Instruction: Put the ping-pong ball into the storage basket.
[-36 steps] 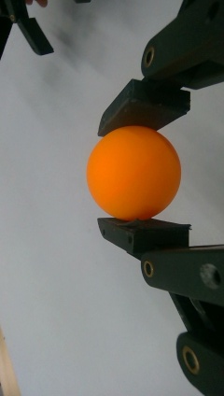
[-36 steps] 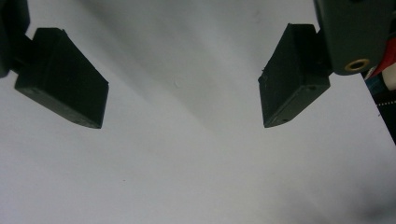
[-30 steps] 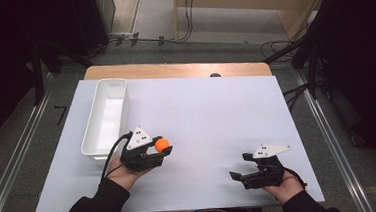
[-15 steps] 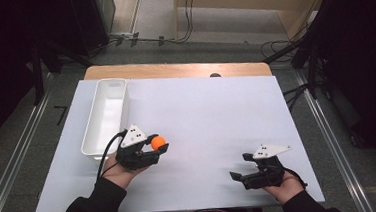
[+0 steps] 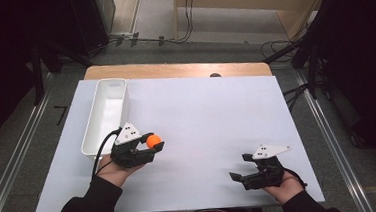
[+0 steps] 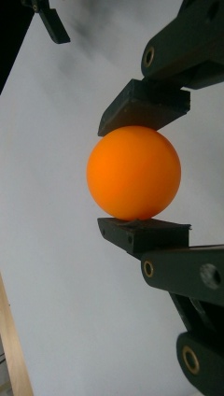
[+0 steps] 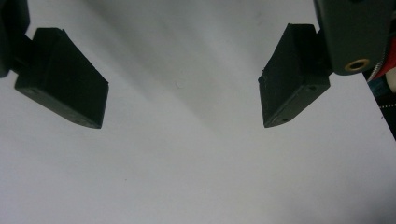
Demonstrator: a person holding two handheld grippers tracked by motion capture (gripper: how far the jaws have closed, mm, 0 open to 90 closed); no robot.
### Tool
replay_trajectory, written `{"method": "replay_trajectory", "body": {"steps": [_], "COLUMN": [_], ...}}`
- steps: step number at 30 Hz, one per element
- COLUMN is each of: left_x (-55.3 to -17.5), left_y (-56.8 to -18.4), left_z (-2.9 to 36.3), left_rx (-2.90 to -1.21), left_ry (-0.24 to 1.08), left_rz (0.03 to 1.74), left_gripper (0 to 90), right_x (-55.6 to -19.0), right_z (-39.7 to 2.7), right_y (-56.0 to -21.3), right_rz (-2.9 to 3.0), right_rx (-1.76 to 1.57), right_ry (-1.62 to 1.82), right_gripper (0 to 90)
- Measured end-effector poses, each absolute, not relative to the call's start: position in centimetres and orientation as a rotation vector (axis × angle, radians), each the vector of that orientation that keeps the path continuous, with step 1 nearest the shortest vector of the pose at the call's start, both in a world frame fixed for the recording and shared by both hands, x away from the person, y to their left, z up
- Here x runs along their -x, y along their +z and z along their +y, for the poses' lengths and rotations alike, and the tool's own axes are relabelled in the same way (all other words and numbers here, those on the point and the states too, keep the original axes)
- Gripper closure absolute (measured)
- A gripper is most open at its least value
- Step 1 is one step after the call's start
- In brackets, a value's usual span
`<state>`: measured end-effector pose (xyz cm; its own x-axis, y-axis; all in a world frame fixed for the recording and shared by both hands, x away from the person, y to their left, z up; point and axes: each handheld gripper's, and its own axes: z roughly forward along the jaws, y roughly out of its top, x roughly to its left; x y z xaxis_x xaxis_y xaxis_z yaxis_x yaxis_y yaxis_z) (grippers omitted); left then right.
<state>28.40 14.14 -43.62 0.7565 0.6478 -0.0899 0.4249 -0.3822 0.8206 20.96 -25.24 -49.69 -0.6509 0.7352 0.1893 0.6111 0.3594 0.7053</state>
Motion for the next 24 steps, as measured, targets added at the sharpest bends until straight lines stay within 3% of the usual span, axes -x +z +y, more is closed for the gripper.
{"method": "replay_trajectory", "body": {"steps": [15,24], "left_x": [-28.8,-29.3], "left_y": [-42.8,-42.4], "left_z": [15.0,15.2], "left_rx": [-2.061,-2.084], "left_ry": [0.348,0.289], "left_rz": [0.864,0.891], "left_gripper": [49.6,49.7], "right_x": [-20.9,-20.9], "right_z": [-25.2,-25.2], "right_y": [-49.5,-49.6], "right_rz": [2.455,2.453], "right_rx": [-1.214,-1.206], "right_ry": [1.178,1.178], "right_gripper": [14.5,14.5]}}
